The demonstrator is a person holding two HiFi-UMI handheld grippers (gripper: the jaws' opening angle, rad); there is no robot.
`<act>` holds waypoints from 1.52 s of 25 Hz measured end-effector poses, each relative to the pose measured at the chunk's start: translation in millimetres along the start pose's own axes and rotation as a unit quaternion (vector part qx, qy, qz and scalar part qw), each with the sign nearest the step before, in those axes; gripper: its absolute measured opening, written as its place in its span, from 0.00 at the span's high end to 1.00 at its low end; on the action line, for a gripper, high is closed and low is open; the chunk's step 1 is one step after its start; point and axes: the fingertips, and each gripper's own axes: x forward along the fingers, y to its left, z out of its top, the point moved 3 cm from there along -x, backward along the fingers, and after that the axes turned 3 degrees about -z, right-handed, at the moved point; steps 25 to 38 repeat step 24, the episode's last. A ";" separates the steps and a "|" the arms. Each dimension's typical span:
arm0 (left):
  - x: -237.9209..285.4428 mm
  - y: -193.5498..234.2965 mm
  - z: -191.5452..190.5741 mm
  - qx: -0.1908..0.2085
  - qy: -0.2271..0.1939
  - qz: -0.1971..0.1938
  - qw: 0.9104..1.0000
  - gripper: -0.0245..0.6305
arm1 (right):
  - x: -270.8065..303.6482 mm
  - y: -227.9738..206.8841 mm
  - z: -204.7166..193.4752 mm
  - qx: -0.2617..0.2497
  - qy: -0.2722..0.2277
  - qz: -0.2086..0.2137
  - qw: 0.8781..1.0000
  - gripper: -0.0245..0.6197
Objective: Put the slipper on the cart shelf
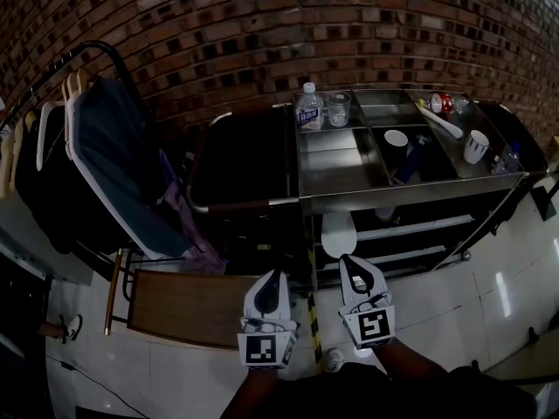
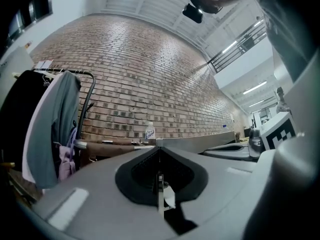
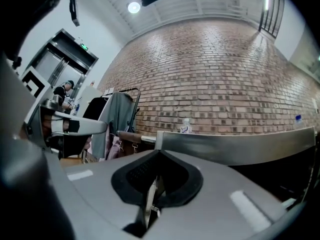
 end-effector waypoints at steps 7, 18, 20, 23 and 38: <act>4.0 0.1 -2.9 -0.005 0.002 -0.005 1.000 0.93 | 3.5 2.1 -0.2 0.002 -0.002 -0.002 1.000 0.96; 3.1 3.7 -4.0 -0.005 0.004 0.006 1.000 0.93 | 8.6 11.3 4.3 -0.005 -0.013 0.017 1.000 0.96; 1.0 6.1 -6.1 -0.002 0.006 0.007 1.000 0.93 | 9.6 15.9 6.2 -0.007 -0.019 0.022 1.000 0.96; -1.2 9.9 -9.7 -0.003 0.008 0.008 1.000 0.93 | 12.1 22.2 8.0 -0.014 -0.026 0.030 0.999 0.96; -1.8 11.2 -10.4 -0.004 0.008 0.008 1.000 0.93 | 13.1 24.3 8.6 -0.016 -0.029 0.032 0.999 0.96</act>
